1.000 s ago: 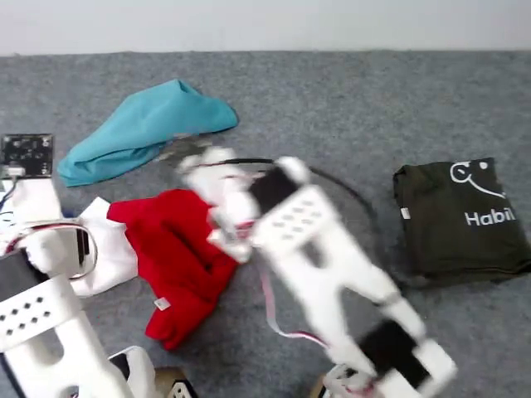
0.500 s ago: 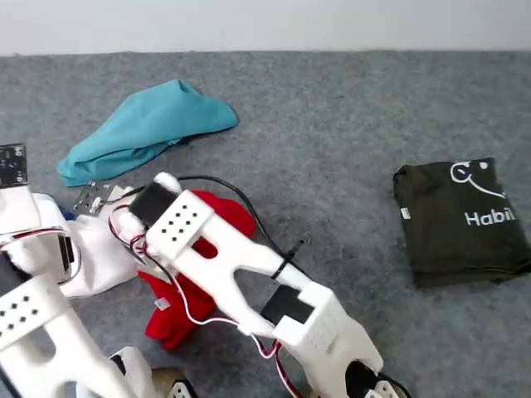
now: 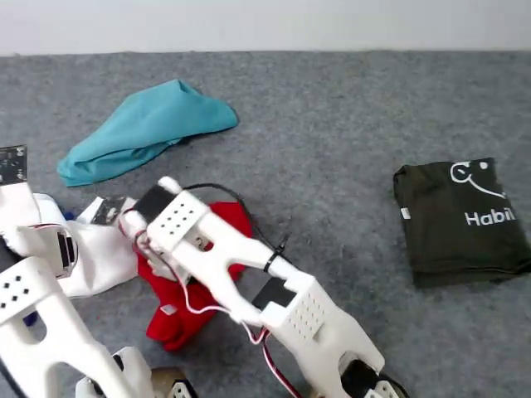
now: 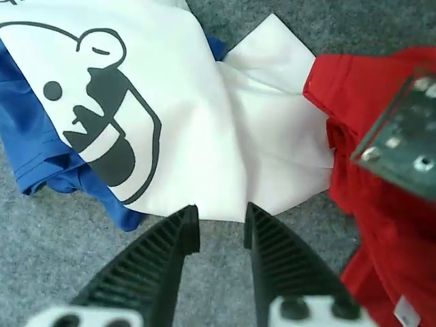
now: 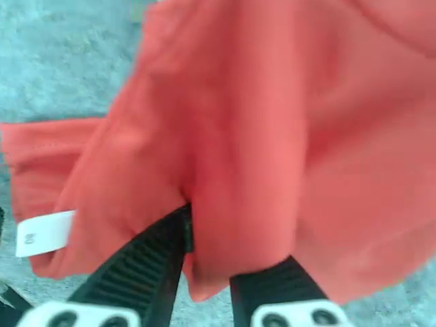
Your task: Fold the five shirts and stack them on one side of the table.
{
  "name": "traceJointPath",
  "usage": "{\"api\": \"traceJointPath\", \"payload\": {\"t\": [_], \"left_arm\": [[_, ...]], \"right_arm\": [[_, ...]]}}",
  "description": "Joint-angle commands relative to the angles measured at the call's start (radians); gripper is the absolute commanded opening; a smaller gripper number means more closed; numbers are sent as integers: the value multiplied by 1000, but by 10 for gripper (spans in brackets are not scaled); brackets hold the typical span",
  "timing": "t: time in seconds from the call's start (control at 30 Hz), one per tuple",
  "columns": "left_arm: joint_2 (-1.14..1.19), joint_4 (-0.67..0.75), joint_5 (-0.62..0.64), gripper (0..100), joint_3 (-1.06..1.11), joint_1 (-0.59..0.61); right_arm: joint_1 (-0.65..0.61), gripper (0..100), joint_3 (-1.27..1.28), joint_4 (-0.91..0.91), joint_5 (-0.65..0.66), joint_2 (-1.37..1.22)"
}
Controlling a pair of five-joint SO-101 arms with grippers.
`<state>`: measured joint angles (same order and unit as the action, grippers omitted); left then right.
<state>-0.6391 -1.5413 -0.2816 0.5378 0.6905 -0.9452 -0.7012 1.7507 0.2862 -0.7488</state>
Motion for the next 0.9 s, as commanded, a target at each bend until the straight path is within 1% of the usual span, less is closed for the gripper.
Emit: {"api": "traceJointPath", "payload": {"t": [0.0,0.1,0.27,0.6,0.73,0.87], "left_arm": [[2,8,11,118,-27,-40],[2,8,11,118,-22,-61],[-2,14,6,118,27,-61],[-3,14,6,118,28,-61],[-3,14,6,118,31,-68],[0,14,6,118,33,-66]], "right_arm": [[45,36,-29,38,12,5],[41,36,-29,38,12,5],[41,35,-29,38,12,4],[41,35,-28,39,12,4],[59,35,-26,39,11,2],[41,35,-29,38,11,4]]}}
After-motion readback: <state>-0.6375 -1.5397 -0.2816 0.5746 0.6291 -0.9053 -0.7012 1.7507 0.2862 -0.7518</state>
